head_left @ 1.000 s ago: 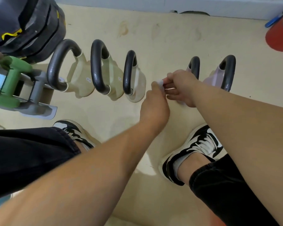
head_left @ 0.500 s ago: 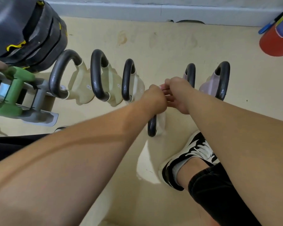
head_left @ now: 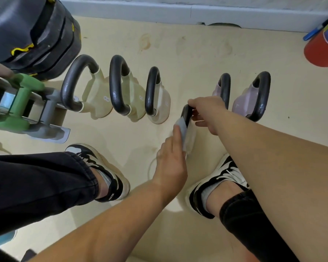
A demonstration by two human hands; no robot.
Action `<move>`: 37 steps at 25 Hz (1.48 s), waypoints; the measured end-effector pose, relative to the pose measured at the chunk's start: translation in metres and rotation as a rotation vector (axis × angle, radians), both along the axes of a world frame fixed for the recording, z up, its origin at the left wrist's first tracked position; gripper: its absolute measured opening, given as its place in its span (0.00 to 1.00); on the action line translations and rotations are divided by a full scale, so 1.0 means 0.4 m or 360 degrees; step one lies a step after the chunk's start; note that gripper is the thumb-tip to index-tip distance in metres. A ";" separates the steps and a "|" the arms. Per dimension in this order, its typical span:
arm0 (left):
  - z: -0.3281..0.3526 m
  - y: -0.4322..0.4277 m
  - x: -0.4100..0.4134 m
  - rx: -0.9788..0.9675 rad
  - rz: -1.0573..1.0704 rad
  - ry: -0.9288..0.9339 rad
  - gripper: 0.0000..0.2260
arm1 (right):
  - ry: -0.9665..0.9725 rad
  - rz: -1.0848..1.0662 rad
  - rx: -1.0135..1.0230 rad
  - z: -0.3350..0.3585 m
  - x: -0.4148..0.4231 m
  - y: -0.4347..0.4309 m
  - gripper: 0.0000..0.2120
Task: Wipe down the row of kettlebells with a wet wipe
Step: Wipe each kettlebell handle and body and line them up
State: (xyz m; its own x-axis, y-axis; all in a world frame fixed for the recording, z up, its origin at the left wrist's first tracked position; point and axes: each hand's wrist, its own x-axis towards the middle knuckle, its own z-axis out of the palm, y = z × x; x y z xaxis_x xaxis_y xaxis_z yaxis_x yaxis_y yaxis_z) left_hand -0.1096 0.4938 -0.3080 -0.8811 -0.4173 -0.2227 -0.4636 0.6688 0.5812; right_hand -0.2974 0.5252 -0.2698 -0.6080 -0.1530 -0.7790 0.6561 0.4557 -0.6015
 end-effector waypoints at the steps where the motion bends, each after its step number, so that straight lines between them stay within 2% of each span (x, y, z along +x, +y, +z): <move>1: 0.003 -0.006 -0.014 0.0104 0.0040 0.0018 0.28 | 0.0000 0.0012 -0.0007 0.003 0.002 0.003 0.05; 4: 0.047 -0.031 -0.128 0.0293 0.0212 -0.0093 0.10 | -0.0004 0.0025 -0.0058 0.006 0.007 0.008 0.04; 5: 0.066 -0.044 -0.181 0.0315 0.0202 -0.0184 0.08 | -0.0027 0.0019 -0.0065 0.013 0.009 0.012 0.04; 7: 0.096 -0.075 -0.282 0.0473 0.0204 -0.0396 0.08 | -0.0089 -0.0078 -0.0071 0.015 0.008 0.013 0.09; 9: 0.102 -0.099 -0.354 0.0666 0.0257 -0.0678 0.10 | -0.0138 -0.0159 -0.0119 -0.004 -0.002 0.016 0.20; 10: 0.098 -0.103 -0.370 0.0677 0.0279 -0.0726 0.10 | -0.0132 -0.0182 -0.0142 -0.048 -0.017 0.022 0.24; 12: 0.085 -0.091 -0.355 0.0580 0.0324 -0.0490 0.11 | -0.0107 -0.0241 -0.0112 -0.085 -0.026 0.026 0.28; 14: 0.078 -0.056 -0.263 0.0512 0.0358 -0.0129 0.13 | -0.0125 -0.0219 -0.0136 -0.042 -0.004 0.023 0.20; 16: 0.072 -0.018 -0.137 0.0513 0.0401 0.0078 0.14 | -0.0156 -0.0209 -0.0128 0.005 0.020 0.015 0.13; 19: 0.058 -0.031 -0.027 0.0690 0.0698 0.0147 0.14 | -0.0167 -0.0212 -0.0128 0.004 0.042 0.023 0.08; 22: 0.057 -0.137 -0.083 0.0466 0.0857 0.0091 0.17 | -0.0181 -0.0112 -0.0125 -0.004 0.059 0.033 0.07; 24: 0.084 -0.161 -0.149 0.0575 0.0676 0.0228 0.17 | -0.0212 -0.0118 -0.0128 -0.011 0.058 0.044 0.09; 26: 0.095 -0.124 -0.204 0.0670 0.0285 0.0262 0.16 | -0.0310 -0.0186 -0.0143 -0.022 0.053 0.047 0.13; 27: 0.077 -0.100 -0.227 0.0540 0.0050 0.0186 0.16 | -0.0369 -0.0212 -0.0123 -0.030 0.053 0.046 0.14; 30: 0.019 -0.093 -0.311 -0.0235 -0.0463 -0.0256 0.15 | -0.0540 -0.0319 0.0035 -0.046 0.060 0.045 0.21; 32: 0.015 -0.122 -0.373 -0.0361 -0.0545 -0.0551 0.12 | -0.0623 -0.0387 0.0095 -0.053 0.057 0.045 0.23; 34: 0.033 -0.139 -0.410 -0.0290 -0.0505 -0.0723 0.11 | -0.0622 -0.0403 0.0108 -0.053 0.056 0.043 0.19; 37: 0.042 -0.099 -0.351 -0.0534 -0.0596 -0.0631 0.12 | -0.0552 -0.0421 0.0033 -0.057 0.067 0.041 0.20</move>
State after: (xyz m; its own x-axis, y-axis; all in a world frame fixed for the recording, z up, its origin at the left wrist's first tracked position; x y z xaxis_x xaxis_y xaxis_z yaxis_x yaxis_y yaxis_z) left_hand -0.2501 0.4541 -0.2914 -0.8582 -0.2009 -0.4724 -0.3001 0.9429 0.1443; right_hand -0.2707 0.5417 -0.2925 -0.3260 -0.0094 -0.9453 0.9135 0.2545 -0.3175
